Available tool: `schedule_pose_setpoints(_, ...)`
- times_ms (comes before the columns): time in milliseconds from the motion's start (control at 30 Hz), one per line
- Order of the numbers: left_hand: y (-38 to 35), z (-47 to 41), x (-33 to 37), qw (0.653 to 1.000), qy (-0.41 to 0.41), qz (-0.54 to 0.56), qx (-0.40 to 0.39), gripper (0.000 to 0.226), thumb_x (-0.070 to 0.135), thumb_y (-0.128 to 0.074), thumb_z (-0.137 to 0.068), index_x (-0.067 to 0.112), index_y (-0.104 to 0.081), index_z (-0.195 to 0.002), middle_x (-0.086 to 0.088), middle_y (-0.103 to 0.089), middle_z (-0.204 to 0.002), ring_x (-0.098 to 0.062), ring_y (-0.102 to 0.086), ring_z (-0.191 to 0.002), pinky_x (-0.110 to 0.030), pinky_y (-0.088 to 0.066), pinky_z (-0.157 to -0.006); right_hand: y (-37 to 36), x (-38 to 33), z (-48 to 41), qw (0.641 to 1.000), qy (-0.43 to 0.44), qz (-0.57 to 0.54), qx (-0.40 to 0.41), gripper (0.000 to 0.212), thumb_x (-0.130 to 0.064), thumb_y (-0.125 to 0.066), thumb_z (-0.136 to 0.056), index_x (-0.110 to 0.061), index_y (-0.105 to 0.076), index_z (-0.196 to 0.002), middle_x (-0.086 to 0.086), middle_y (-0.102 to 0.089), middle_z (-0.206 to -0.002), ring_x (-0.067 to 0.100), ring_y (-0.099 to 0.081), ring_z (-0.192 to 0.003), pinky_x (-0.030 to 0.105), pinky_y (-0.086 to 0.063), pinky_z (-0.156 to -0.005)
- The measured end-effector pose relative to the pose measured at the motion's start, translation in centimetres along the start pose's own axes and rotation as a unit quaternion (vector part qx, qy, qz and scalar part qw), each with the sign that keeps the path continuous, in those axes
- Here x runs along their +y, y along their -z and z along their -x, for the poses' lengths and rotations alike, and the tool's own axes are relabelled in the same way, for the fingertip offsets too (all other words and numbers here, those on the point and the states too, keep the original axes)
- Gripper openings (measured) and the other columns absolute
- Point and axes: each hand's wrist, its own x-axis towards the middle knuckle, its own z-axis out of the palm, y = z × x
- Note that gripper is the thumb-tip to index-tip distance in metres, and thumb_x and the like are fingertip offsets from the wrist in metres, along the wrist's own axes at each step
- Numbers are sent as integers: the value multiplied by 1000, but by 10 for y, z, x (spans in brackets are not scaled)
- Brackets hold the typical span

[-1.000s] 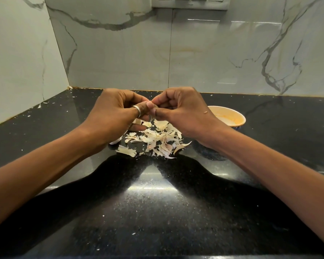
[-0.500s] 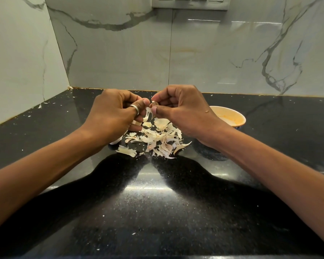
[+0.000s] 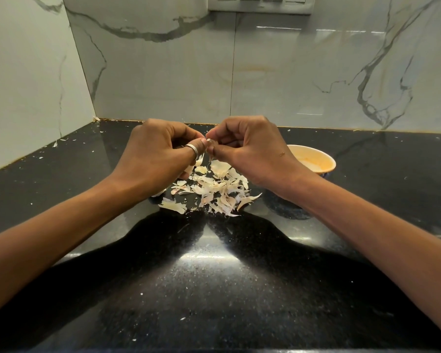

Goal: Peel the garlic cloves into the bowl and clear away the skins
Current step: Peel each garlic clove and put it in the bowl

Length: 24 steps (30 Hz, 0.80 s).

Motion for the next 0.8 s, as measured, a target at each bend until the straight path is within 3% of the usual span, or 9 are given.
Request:
schedule_pose_setpoints(200, -2, 1, 0, 1000, -17, -18, 0, 10, 25, -72, -92, 19, -78, -96, 0, -75, -73, -16, -73, -62, -41, -63, -62, -2, 0, 2, 999, 28, 39, 11, 10, -15, -81, -88, -15, -82, -98, -4, -79, -83, 4, -74, -75, 31, -62, -73)
schedule_pose_setpoints(433, -2, 2, 1, 996, -49, -68, 23, 8, 21, -72, -90, 19, -80, -92, 2, -74, -69, -9, -71, -59, -39, -62, -64, -4, 0, 3, 997, 43, 60, 7, 10, -20, -81, -87, -16, -83, -96, -4, -78, -82, 8, -74, -73, 34, -62, -70)
schedule_pose_setpoints(500, -3, 3, 1, 995, -61, -79, 24, 9, 21, -72, -90, 18, -80, -92, 6, -72, -68, -5, -69, -58, -31, -61, -63, -4, 0, 3, 997, 48, 67, 4, 9, -19, -81, -87, -15, -83, -96, -4, -78, -81, 8, -74, -72, 35, -61, -69)
schedule_pose_setpoints(567, -4, 4, 2, 990, -90, -107, 28, 9, 21, -72, -90, 18, -80, -92, 14, -68, -65, -1, -66, -60, -12, -51, -59, -4, 0, 4, 996, 56, 75, -1, 10, -16, -79, -87, -15, -83, -96, -3, -78, -81, 7, -74, -72, 34, -61, -69)
schedule_pose_setpoints(633, -3, 5, 3, 982, -124, -137, 35, 11, 25, -72, -90, 18, -80, -91, 13, -64, -63, 4, -63, -61, -6, -42, -55, -3, -1, 4, 995, 59, 78, -3, 12, -13, -78, -87, -15, -83, -98, -3, -78, -82, 5, -74, -72, 32, -61, -69)
schedule_pose_setpoints(667, -2, 5, 3, 979, -138, -149, 35, 15, 29, -70, -90, 18, -80, -91, 10, -66, -64, 2, -62, -59, -7, -41, -55, -3, -2, 3, 995, 60, 76, -3, 13, -13, -77, -88, -15, -82, -100, -3, -79, -83, 4, -74, -73, 31, -62, -70)
schedule_pose_setpoints(800, 1, 5, 4, 967, -175, -185, 19, 36, 39, -53, -87, 17, -80, -95, 0, -74, -75, -16, -66, -65, -35, -55, -65, -4, -3, 4, 994, 66, 88, -5, 18, -12, -72, -86, -14, -80, -101, -2, -78, -81, 9, -74, -75, 36, -61, -73)
